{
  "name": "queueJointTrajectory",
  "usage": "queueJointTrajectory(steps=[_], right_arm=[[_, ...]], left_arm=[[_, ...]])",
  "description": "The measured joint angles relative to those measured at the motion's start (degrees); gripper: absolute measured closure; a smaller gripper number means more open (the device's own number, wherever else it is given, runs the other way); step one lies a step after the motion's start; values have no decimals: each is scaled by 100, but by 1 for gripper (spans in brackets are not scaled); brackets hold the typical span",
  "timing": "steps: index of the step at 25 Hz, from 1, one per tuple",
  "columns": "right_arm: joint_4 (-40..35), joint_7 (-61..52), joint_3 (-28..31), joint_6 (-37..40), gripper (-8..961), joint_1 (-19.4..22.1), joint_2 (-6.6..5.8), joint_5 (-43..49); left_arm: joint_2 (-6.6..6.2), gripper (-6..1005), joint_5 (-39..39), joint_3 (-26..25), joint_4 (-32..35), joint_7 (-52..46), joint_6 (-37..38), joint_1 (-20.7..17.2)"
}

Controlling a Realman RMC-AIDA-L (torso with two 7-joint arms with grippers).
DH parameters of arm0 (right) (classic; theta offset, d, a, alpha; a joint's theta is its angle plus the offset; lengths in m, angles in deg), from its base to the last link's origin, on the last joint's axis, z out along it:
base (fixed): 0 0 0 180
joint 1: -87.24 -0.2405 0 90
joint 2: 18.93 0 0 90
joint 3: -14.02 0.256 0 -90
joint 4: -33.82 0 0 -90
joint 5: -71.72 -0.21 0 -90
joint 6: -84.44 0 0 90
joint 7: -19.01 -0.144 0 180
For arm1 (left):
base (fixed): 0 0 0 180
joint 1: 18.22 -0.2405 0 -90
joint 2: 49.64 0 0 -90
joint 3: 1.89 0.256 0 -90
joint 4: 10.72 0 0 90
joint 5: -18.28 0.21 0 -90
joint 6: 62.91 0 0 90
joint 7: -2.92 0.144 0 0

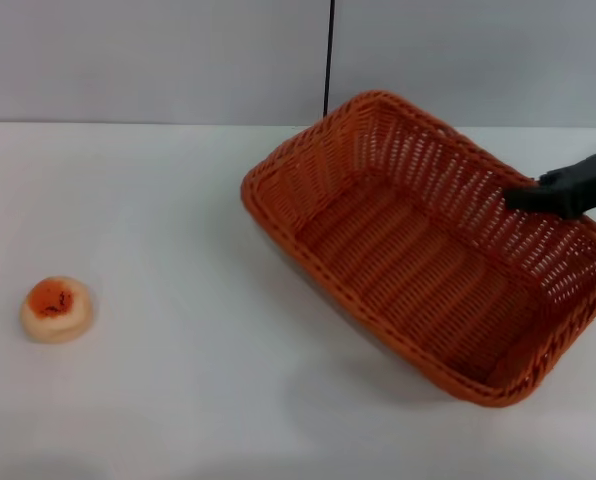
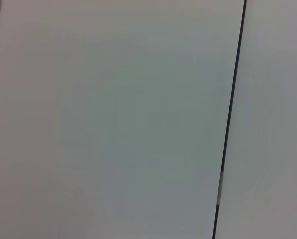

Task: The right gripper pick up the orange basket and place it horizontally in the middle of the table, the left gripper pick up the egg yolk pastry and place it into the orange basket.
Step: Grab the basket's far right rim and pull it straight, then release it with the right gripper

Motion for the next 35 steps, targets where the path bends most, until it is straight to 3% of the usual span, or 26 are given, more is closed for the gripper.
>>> queueJointTrajectory(steps=[5, 19, 28, 35], right_arm=[[-30, 689, 2, 225, 790, -29, 8, -197], [-74, 2251, 10, 1555, 790, -107, -361, -410], [37, 3775, 105, 1750, 790, 21, -356, -1026], [240, 4257, -27, 1738, 789, 16, -340, -1096]], left_arm=[[-3, 203, 0, -6, 1, 0, 102, -61], [-13, 205, 1, -7, 87, 0, 332, -259], [-3, 206, 17, 4, 139, 0, 486, -426], [-3, 207, 37, 33, 139, 0, 613, -551]])
